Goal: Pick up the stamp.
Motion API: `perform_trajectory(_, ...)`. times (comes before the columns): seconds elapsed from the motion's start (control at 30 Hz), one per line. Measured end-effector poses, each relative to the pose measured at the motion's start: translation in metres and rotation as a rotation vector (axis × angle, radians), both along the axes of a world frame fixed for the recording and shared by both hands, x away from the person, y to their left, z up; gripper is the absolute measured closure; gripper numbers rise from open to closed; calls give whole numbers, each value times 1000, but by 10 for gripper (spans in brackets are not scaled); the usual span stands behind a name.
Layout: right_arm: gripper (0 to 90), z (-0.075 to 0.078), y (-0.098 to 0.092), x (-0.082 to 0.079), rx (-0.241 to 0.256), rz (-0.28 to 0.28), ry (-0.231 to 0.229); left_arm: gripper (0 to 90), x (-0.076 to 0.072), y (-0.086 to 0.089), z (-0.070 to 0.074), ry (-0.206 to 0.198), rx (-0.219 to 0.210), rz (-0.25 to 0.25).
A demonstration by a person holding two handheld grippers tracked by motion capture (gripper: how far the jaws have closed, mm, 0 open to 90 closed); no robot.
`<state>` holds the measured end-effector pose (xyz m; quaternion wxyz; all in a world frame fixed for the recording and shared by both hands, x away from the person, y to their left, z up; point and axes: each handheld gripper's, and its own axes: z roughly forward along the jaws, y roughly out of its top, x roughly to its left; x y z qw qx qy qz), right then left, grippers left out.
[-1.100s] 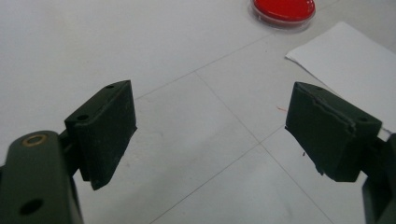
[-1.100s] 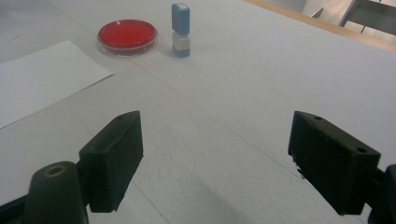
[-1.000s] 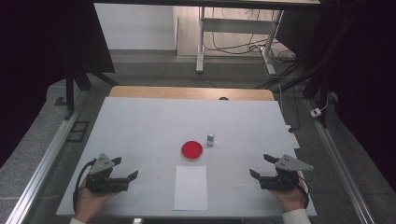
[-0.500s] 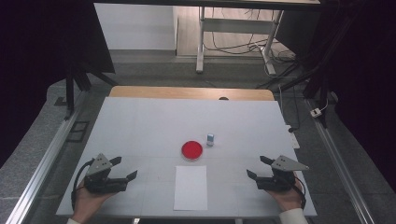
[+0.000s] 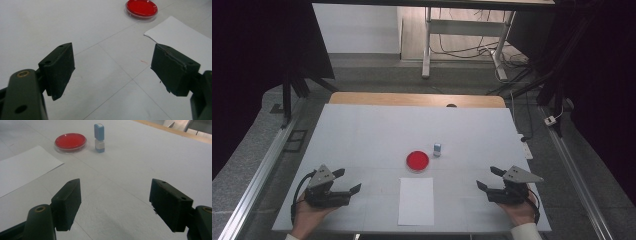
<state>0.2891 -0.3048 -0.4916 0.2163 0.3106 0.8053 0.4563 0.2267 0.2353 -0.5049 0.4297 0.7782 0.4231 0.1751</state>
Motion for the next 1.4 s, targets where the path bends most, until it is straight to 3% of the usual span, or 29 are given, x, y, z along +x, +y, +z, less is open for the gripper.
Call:
perform_trajectory(0.83,276,23,23,26,-4,32,10,187,1,0,-3,6,-11,-10)
perform_trajectory(1.4,285,21,48,50,-31,72,41,187,1,2,-4,15,-19,-5)
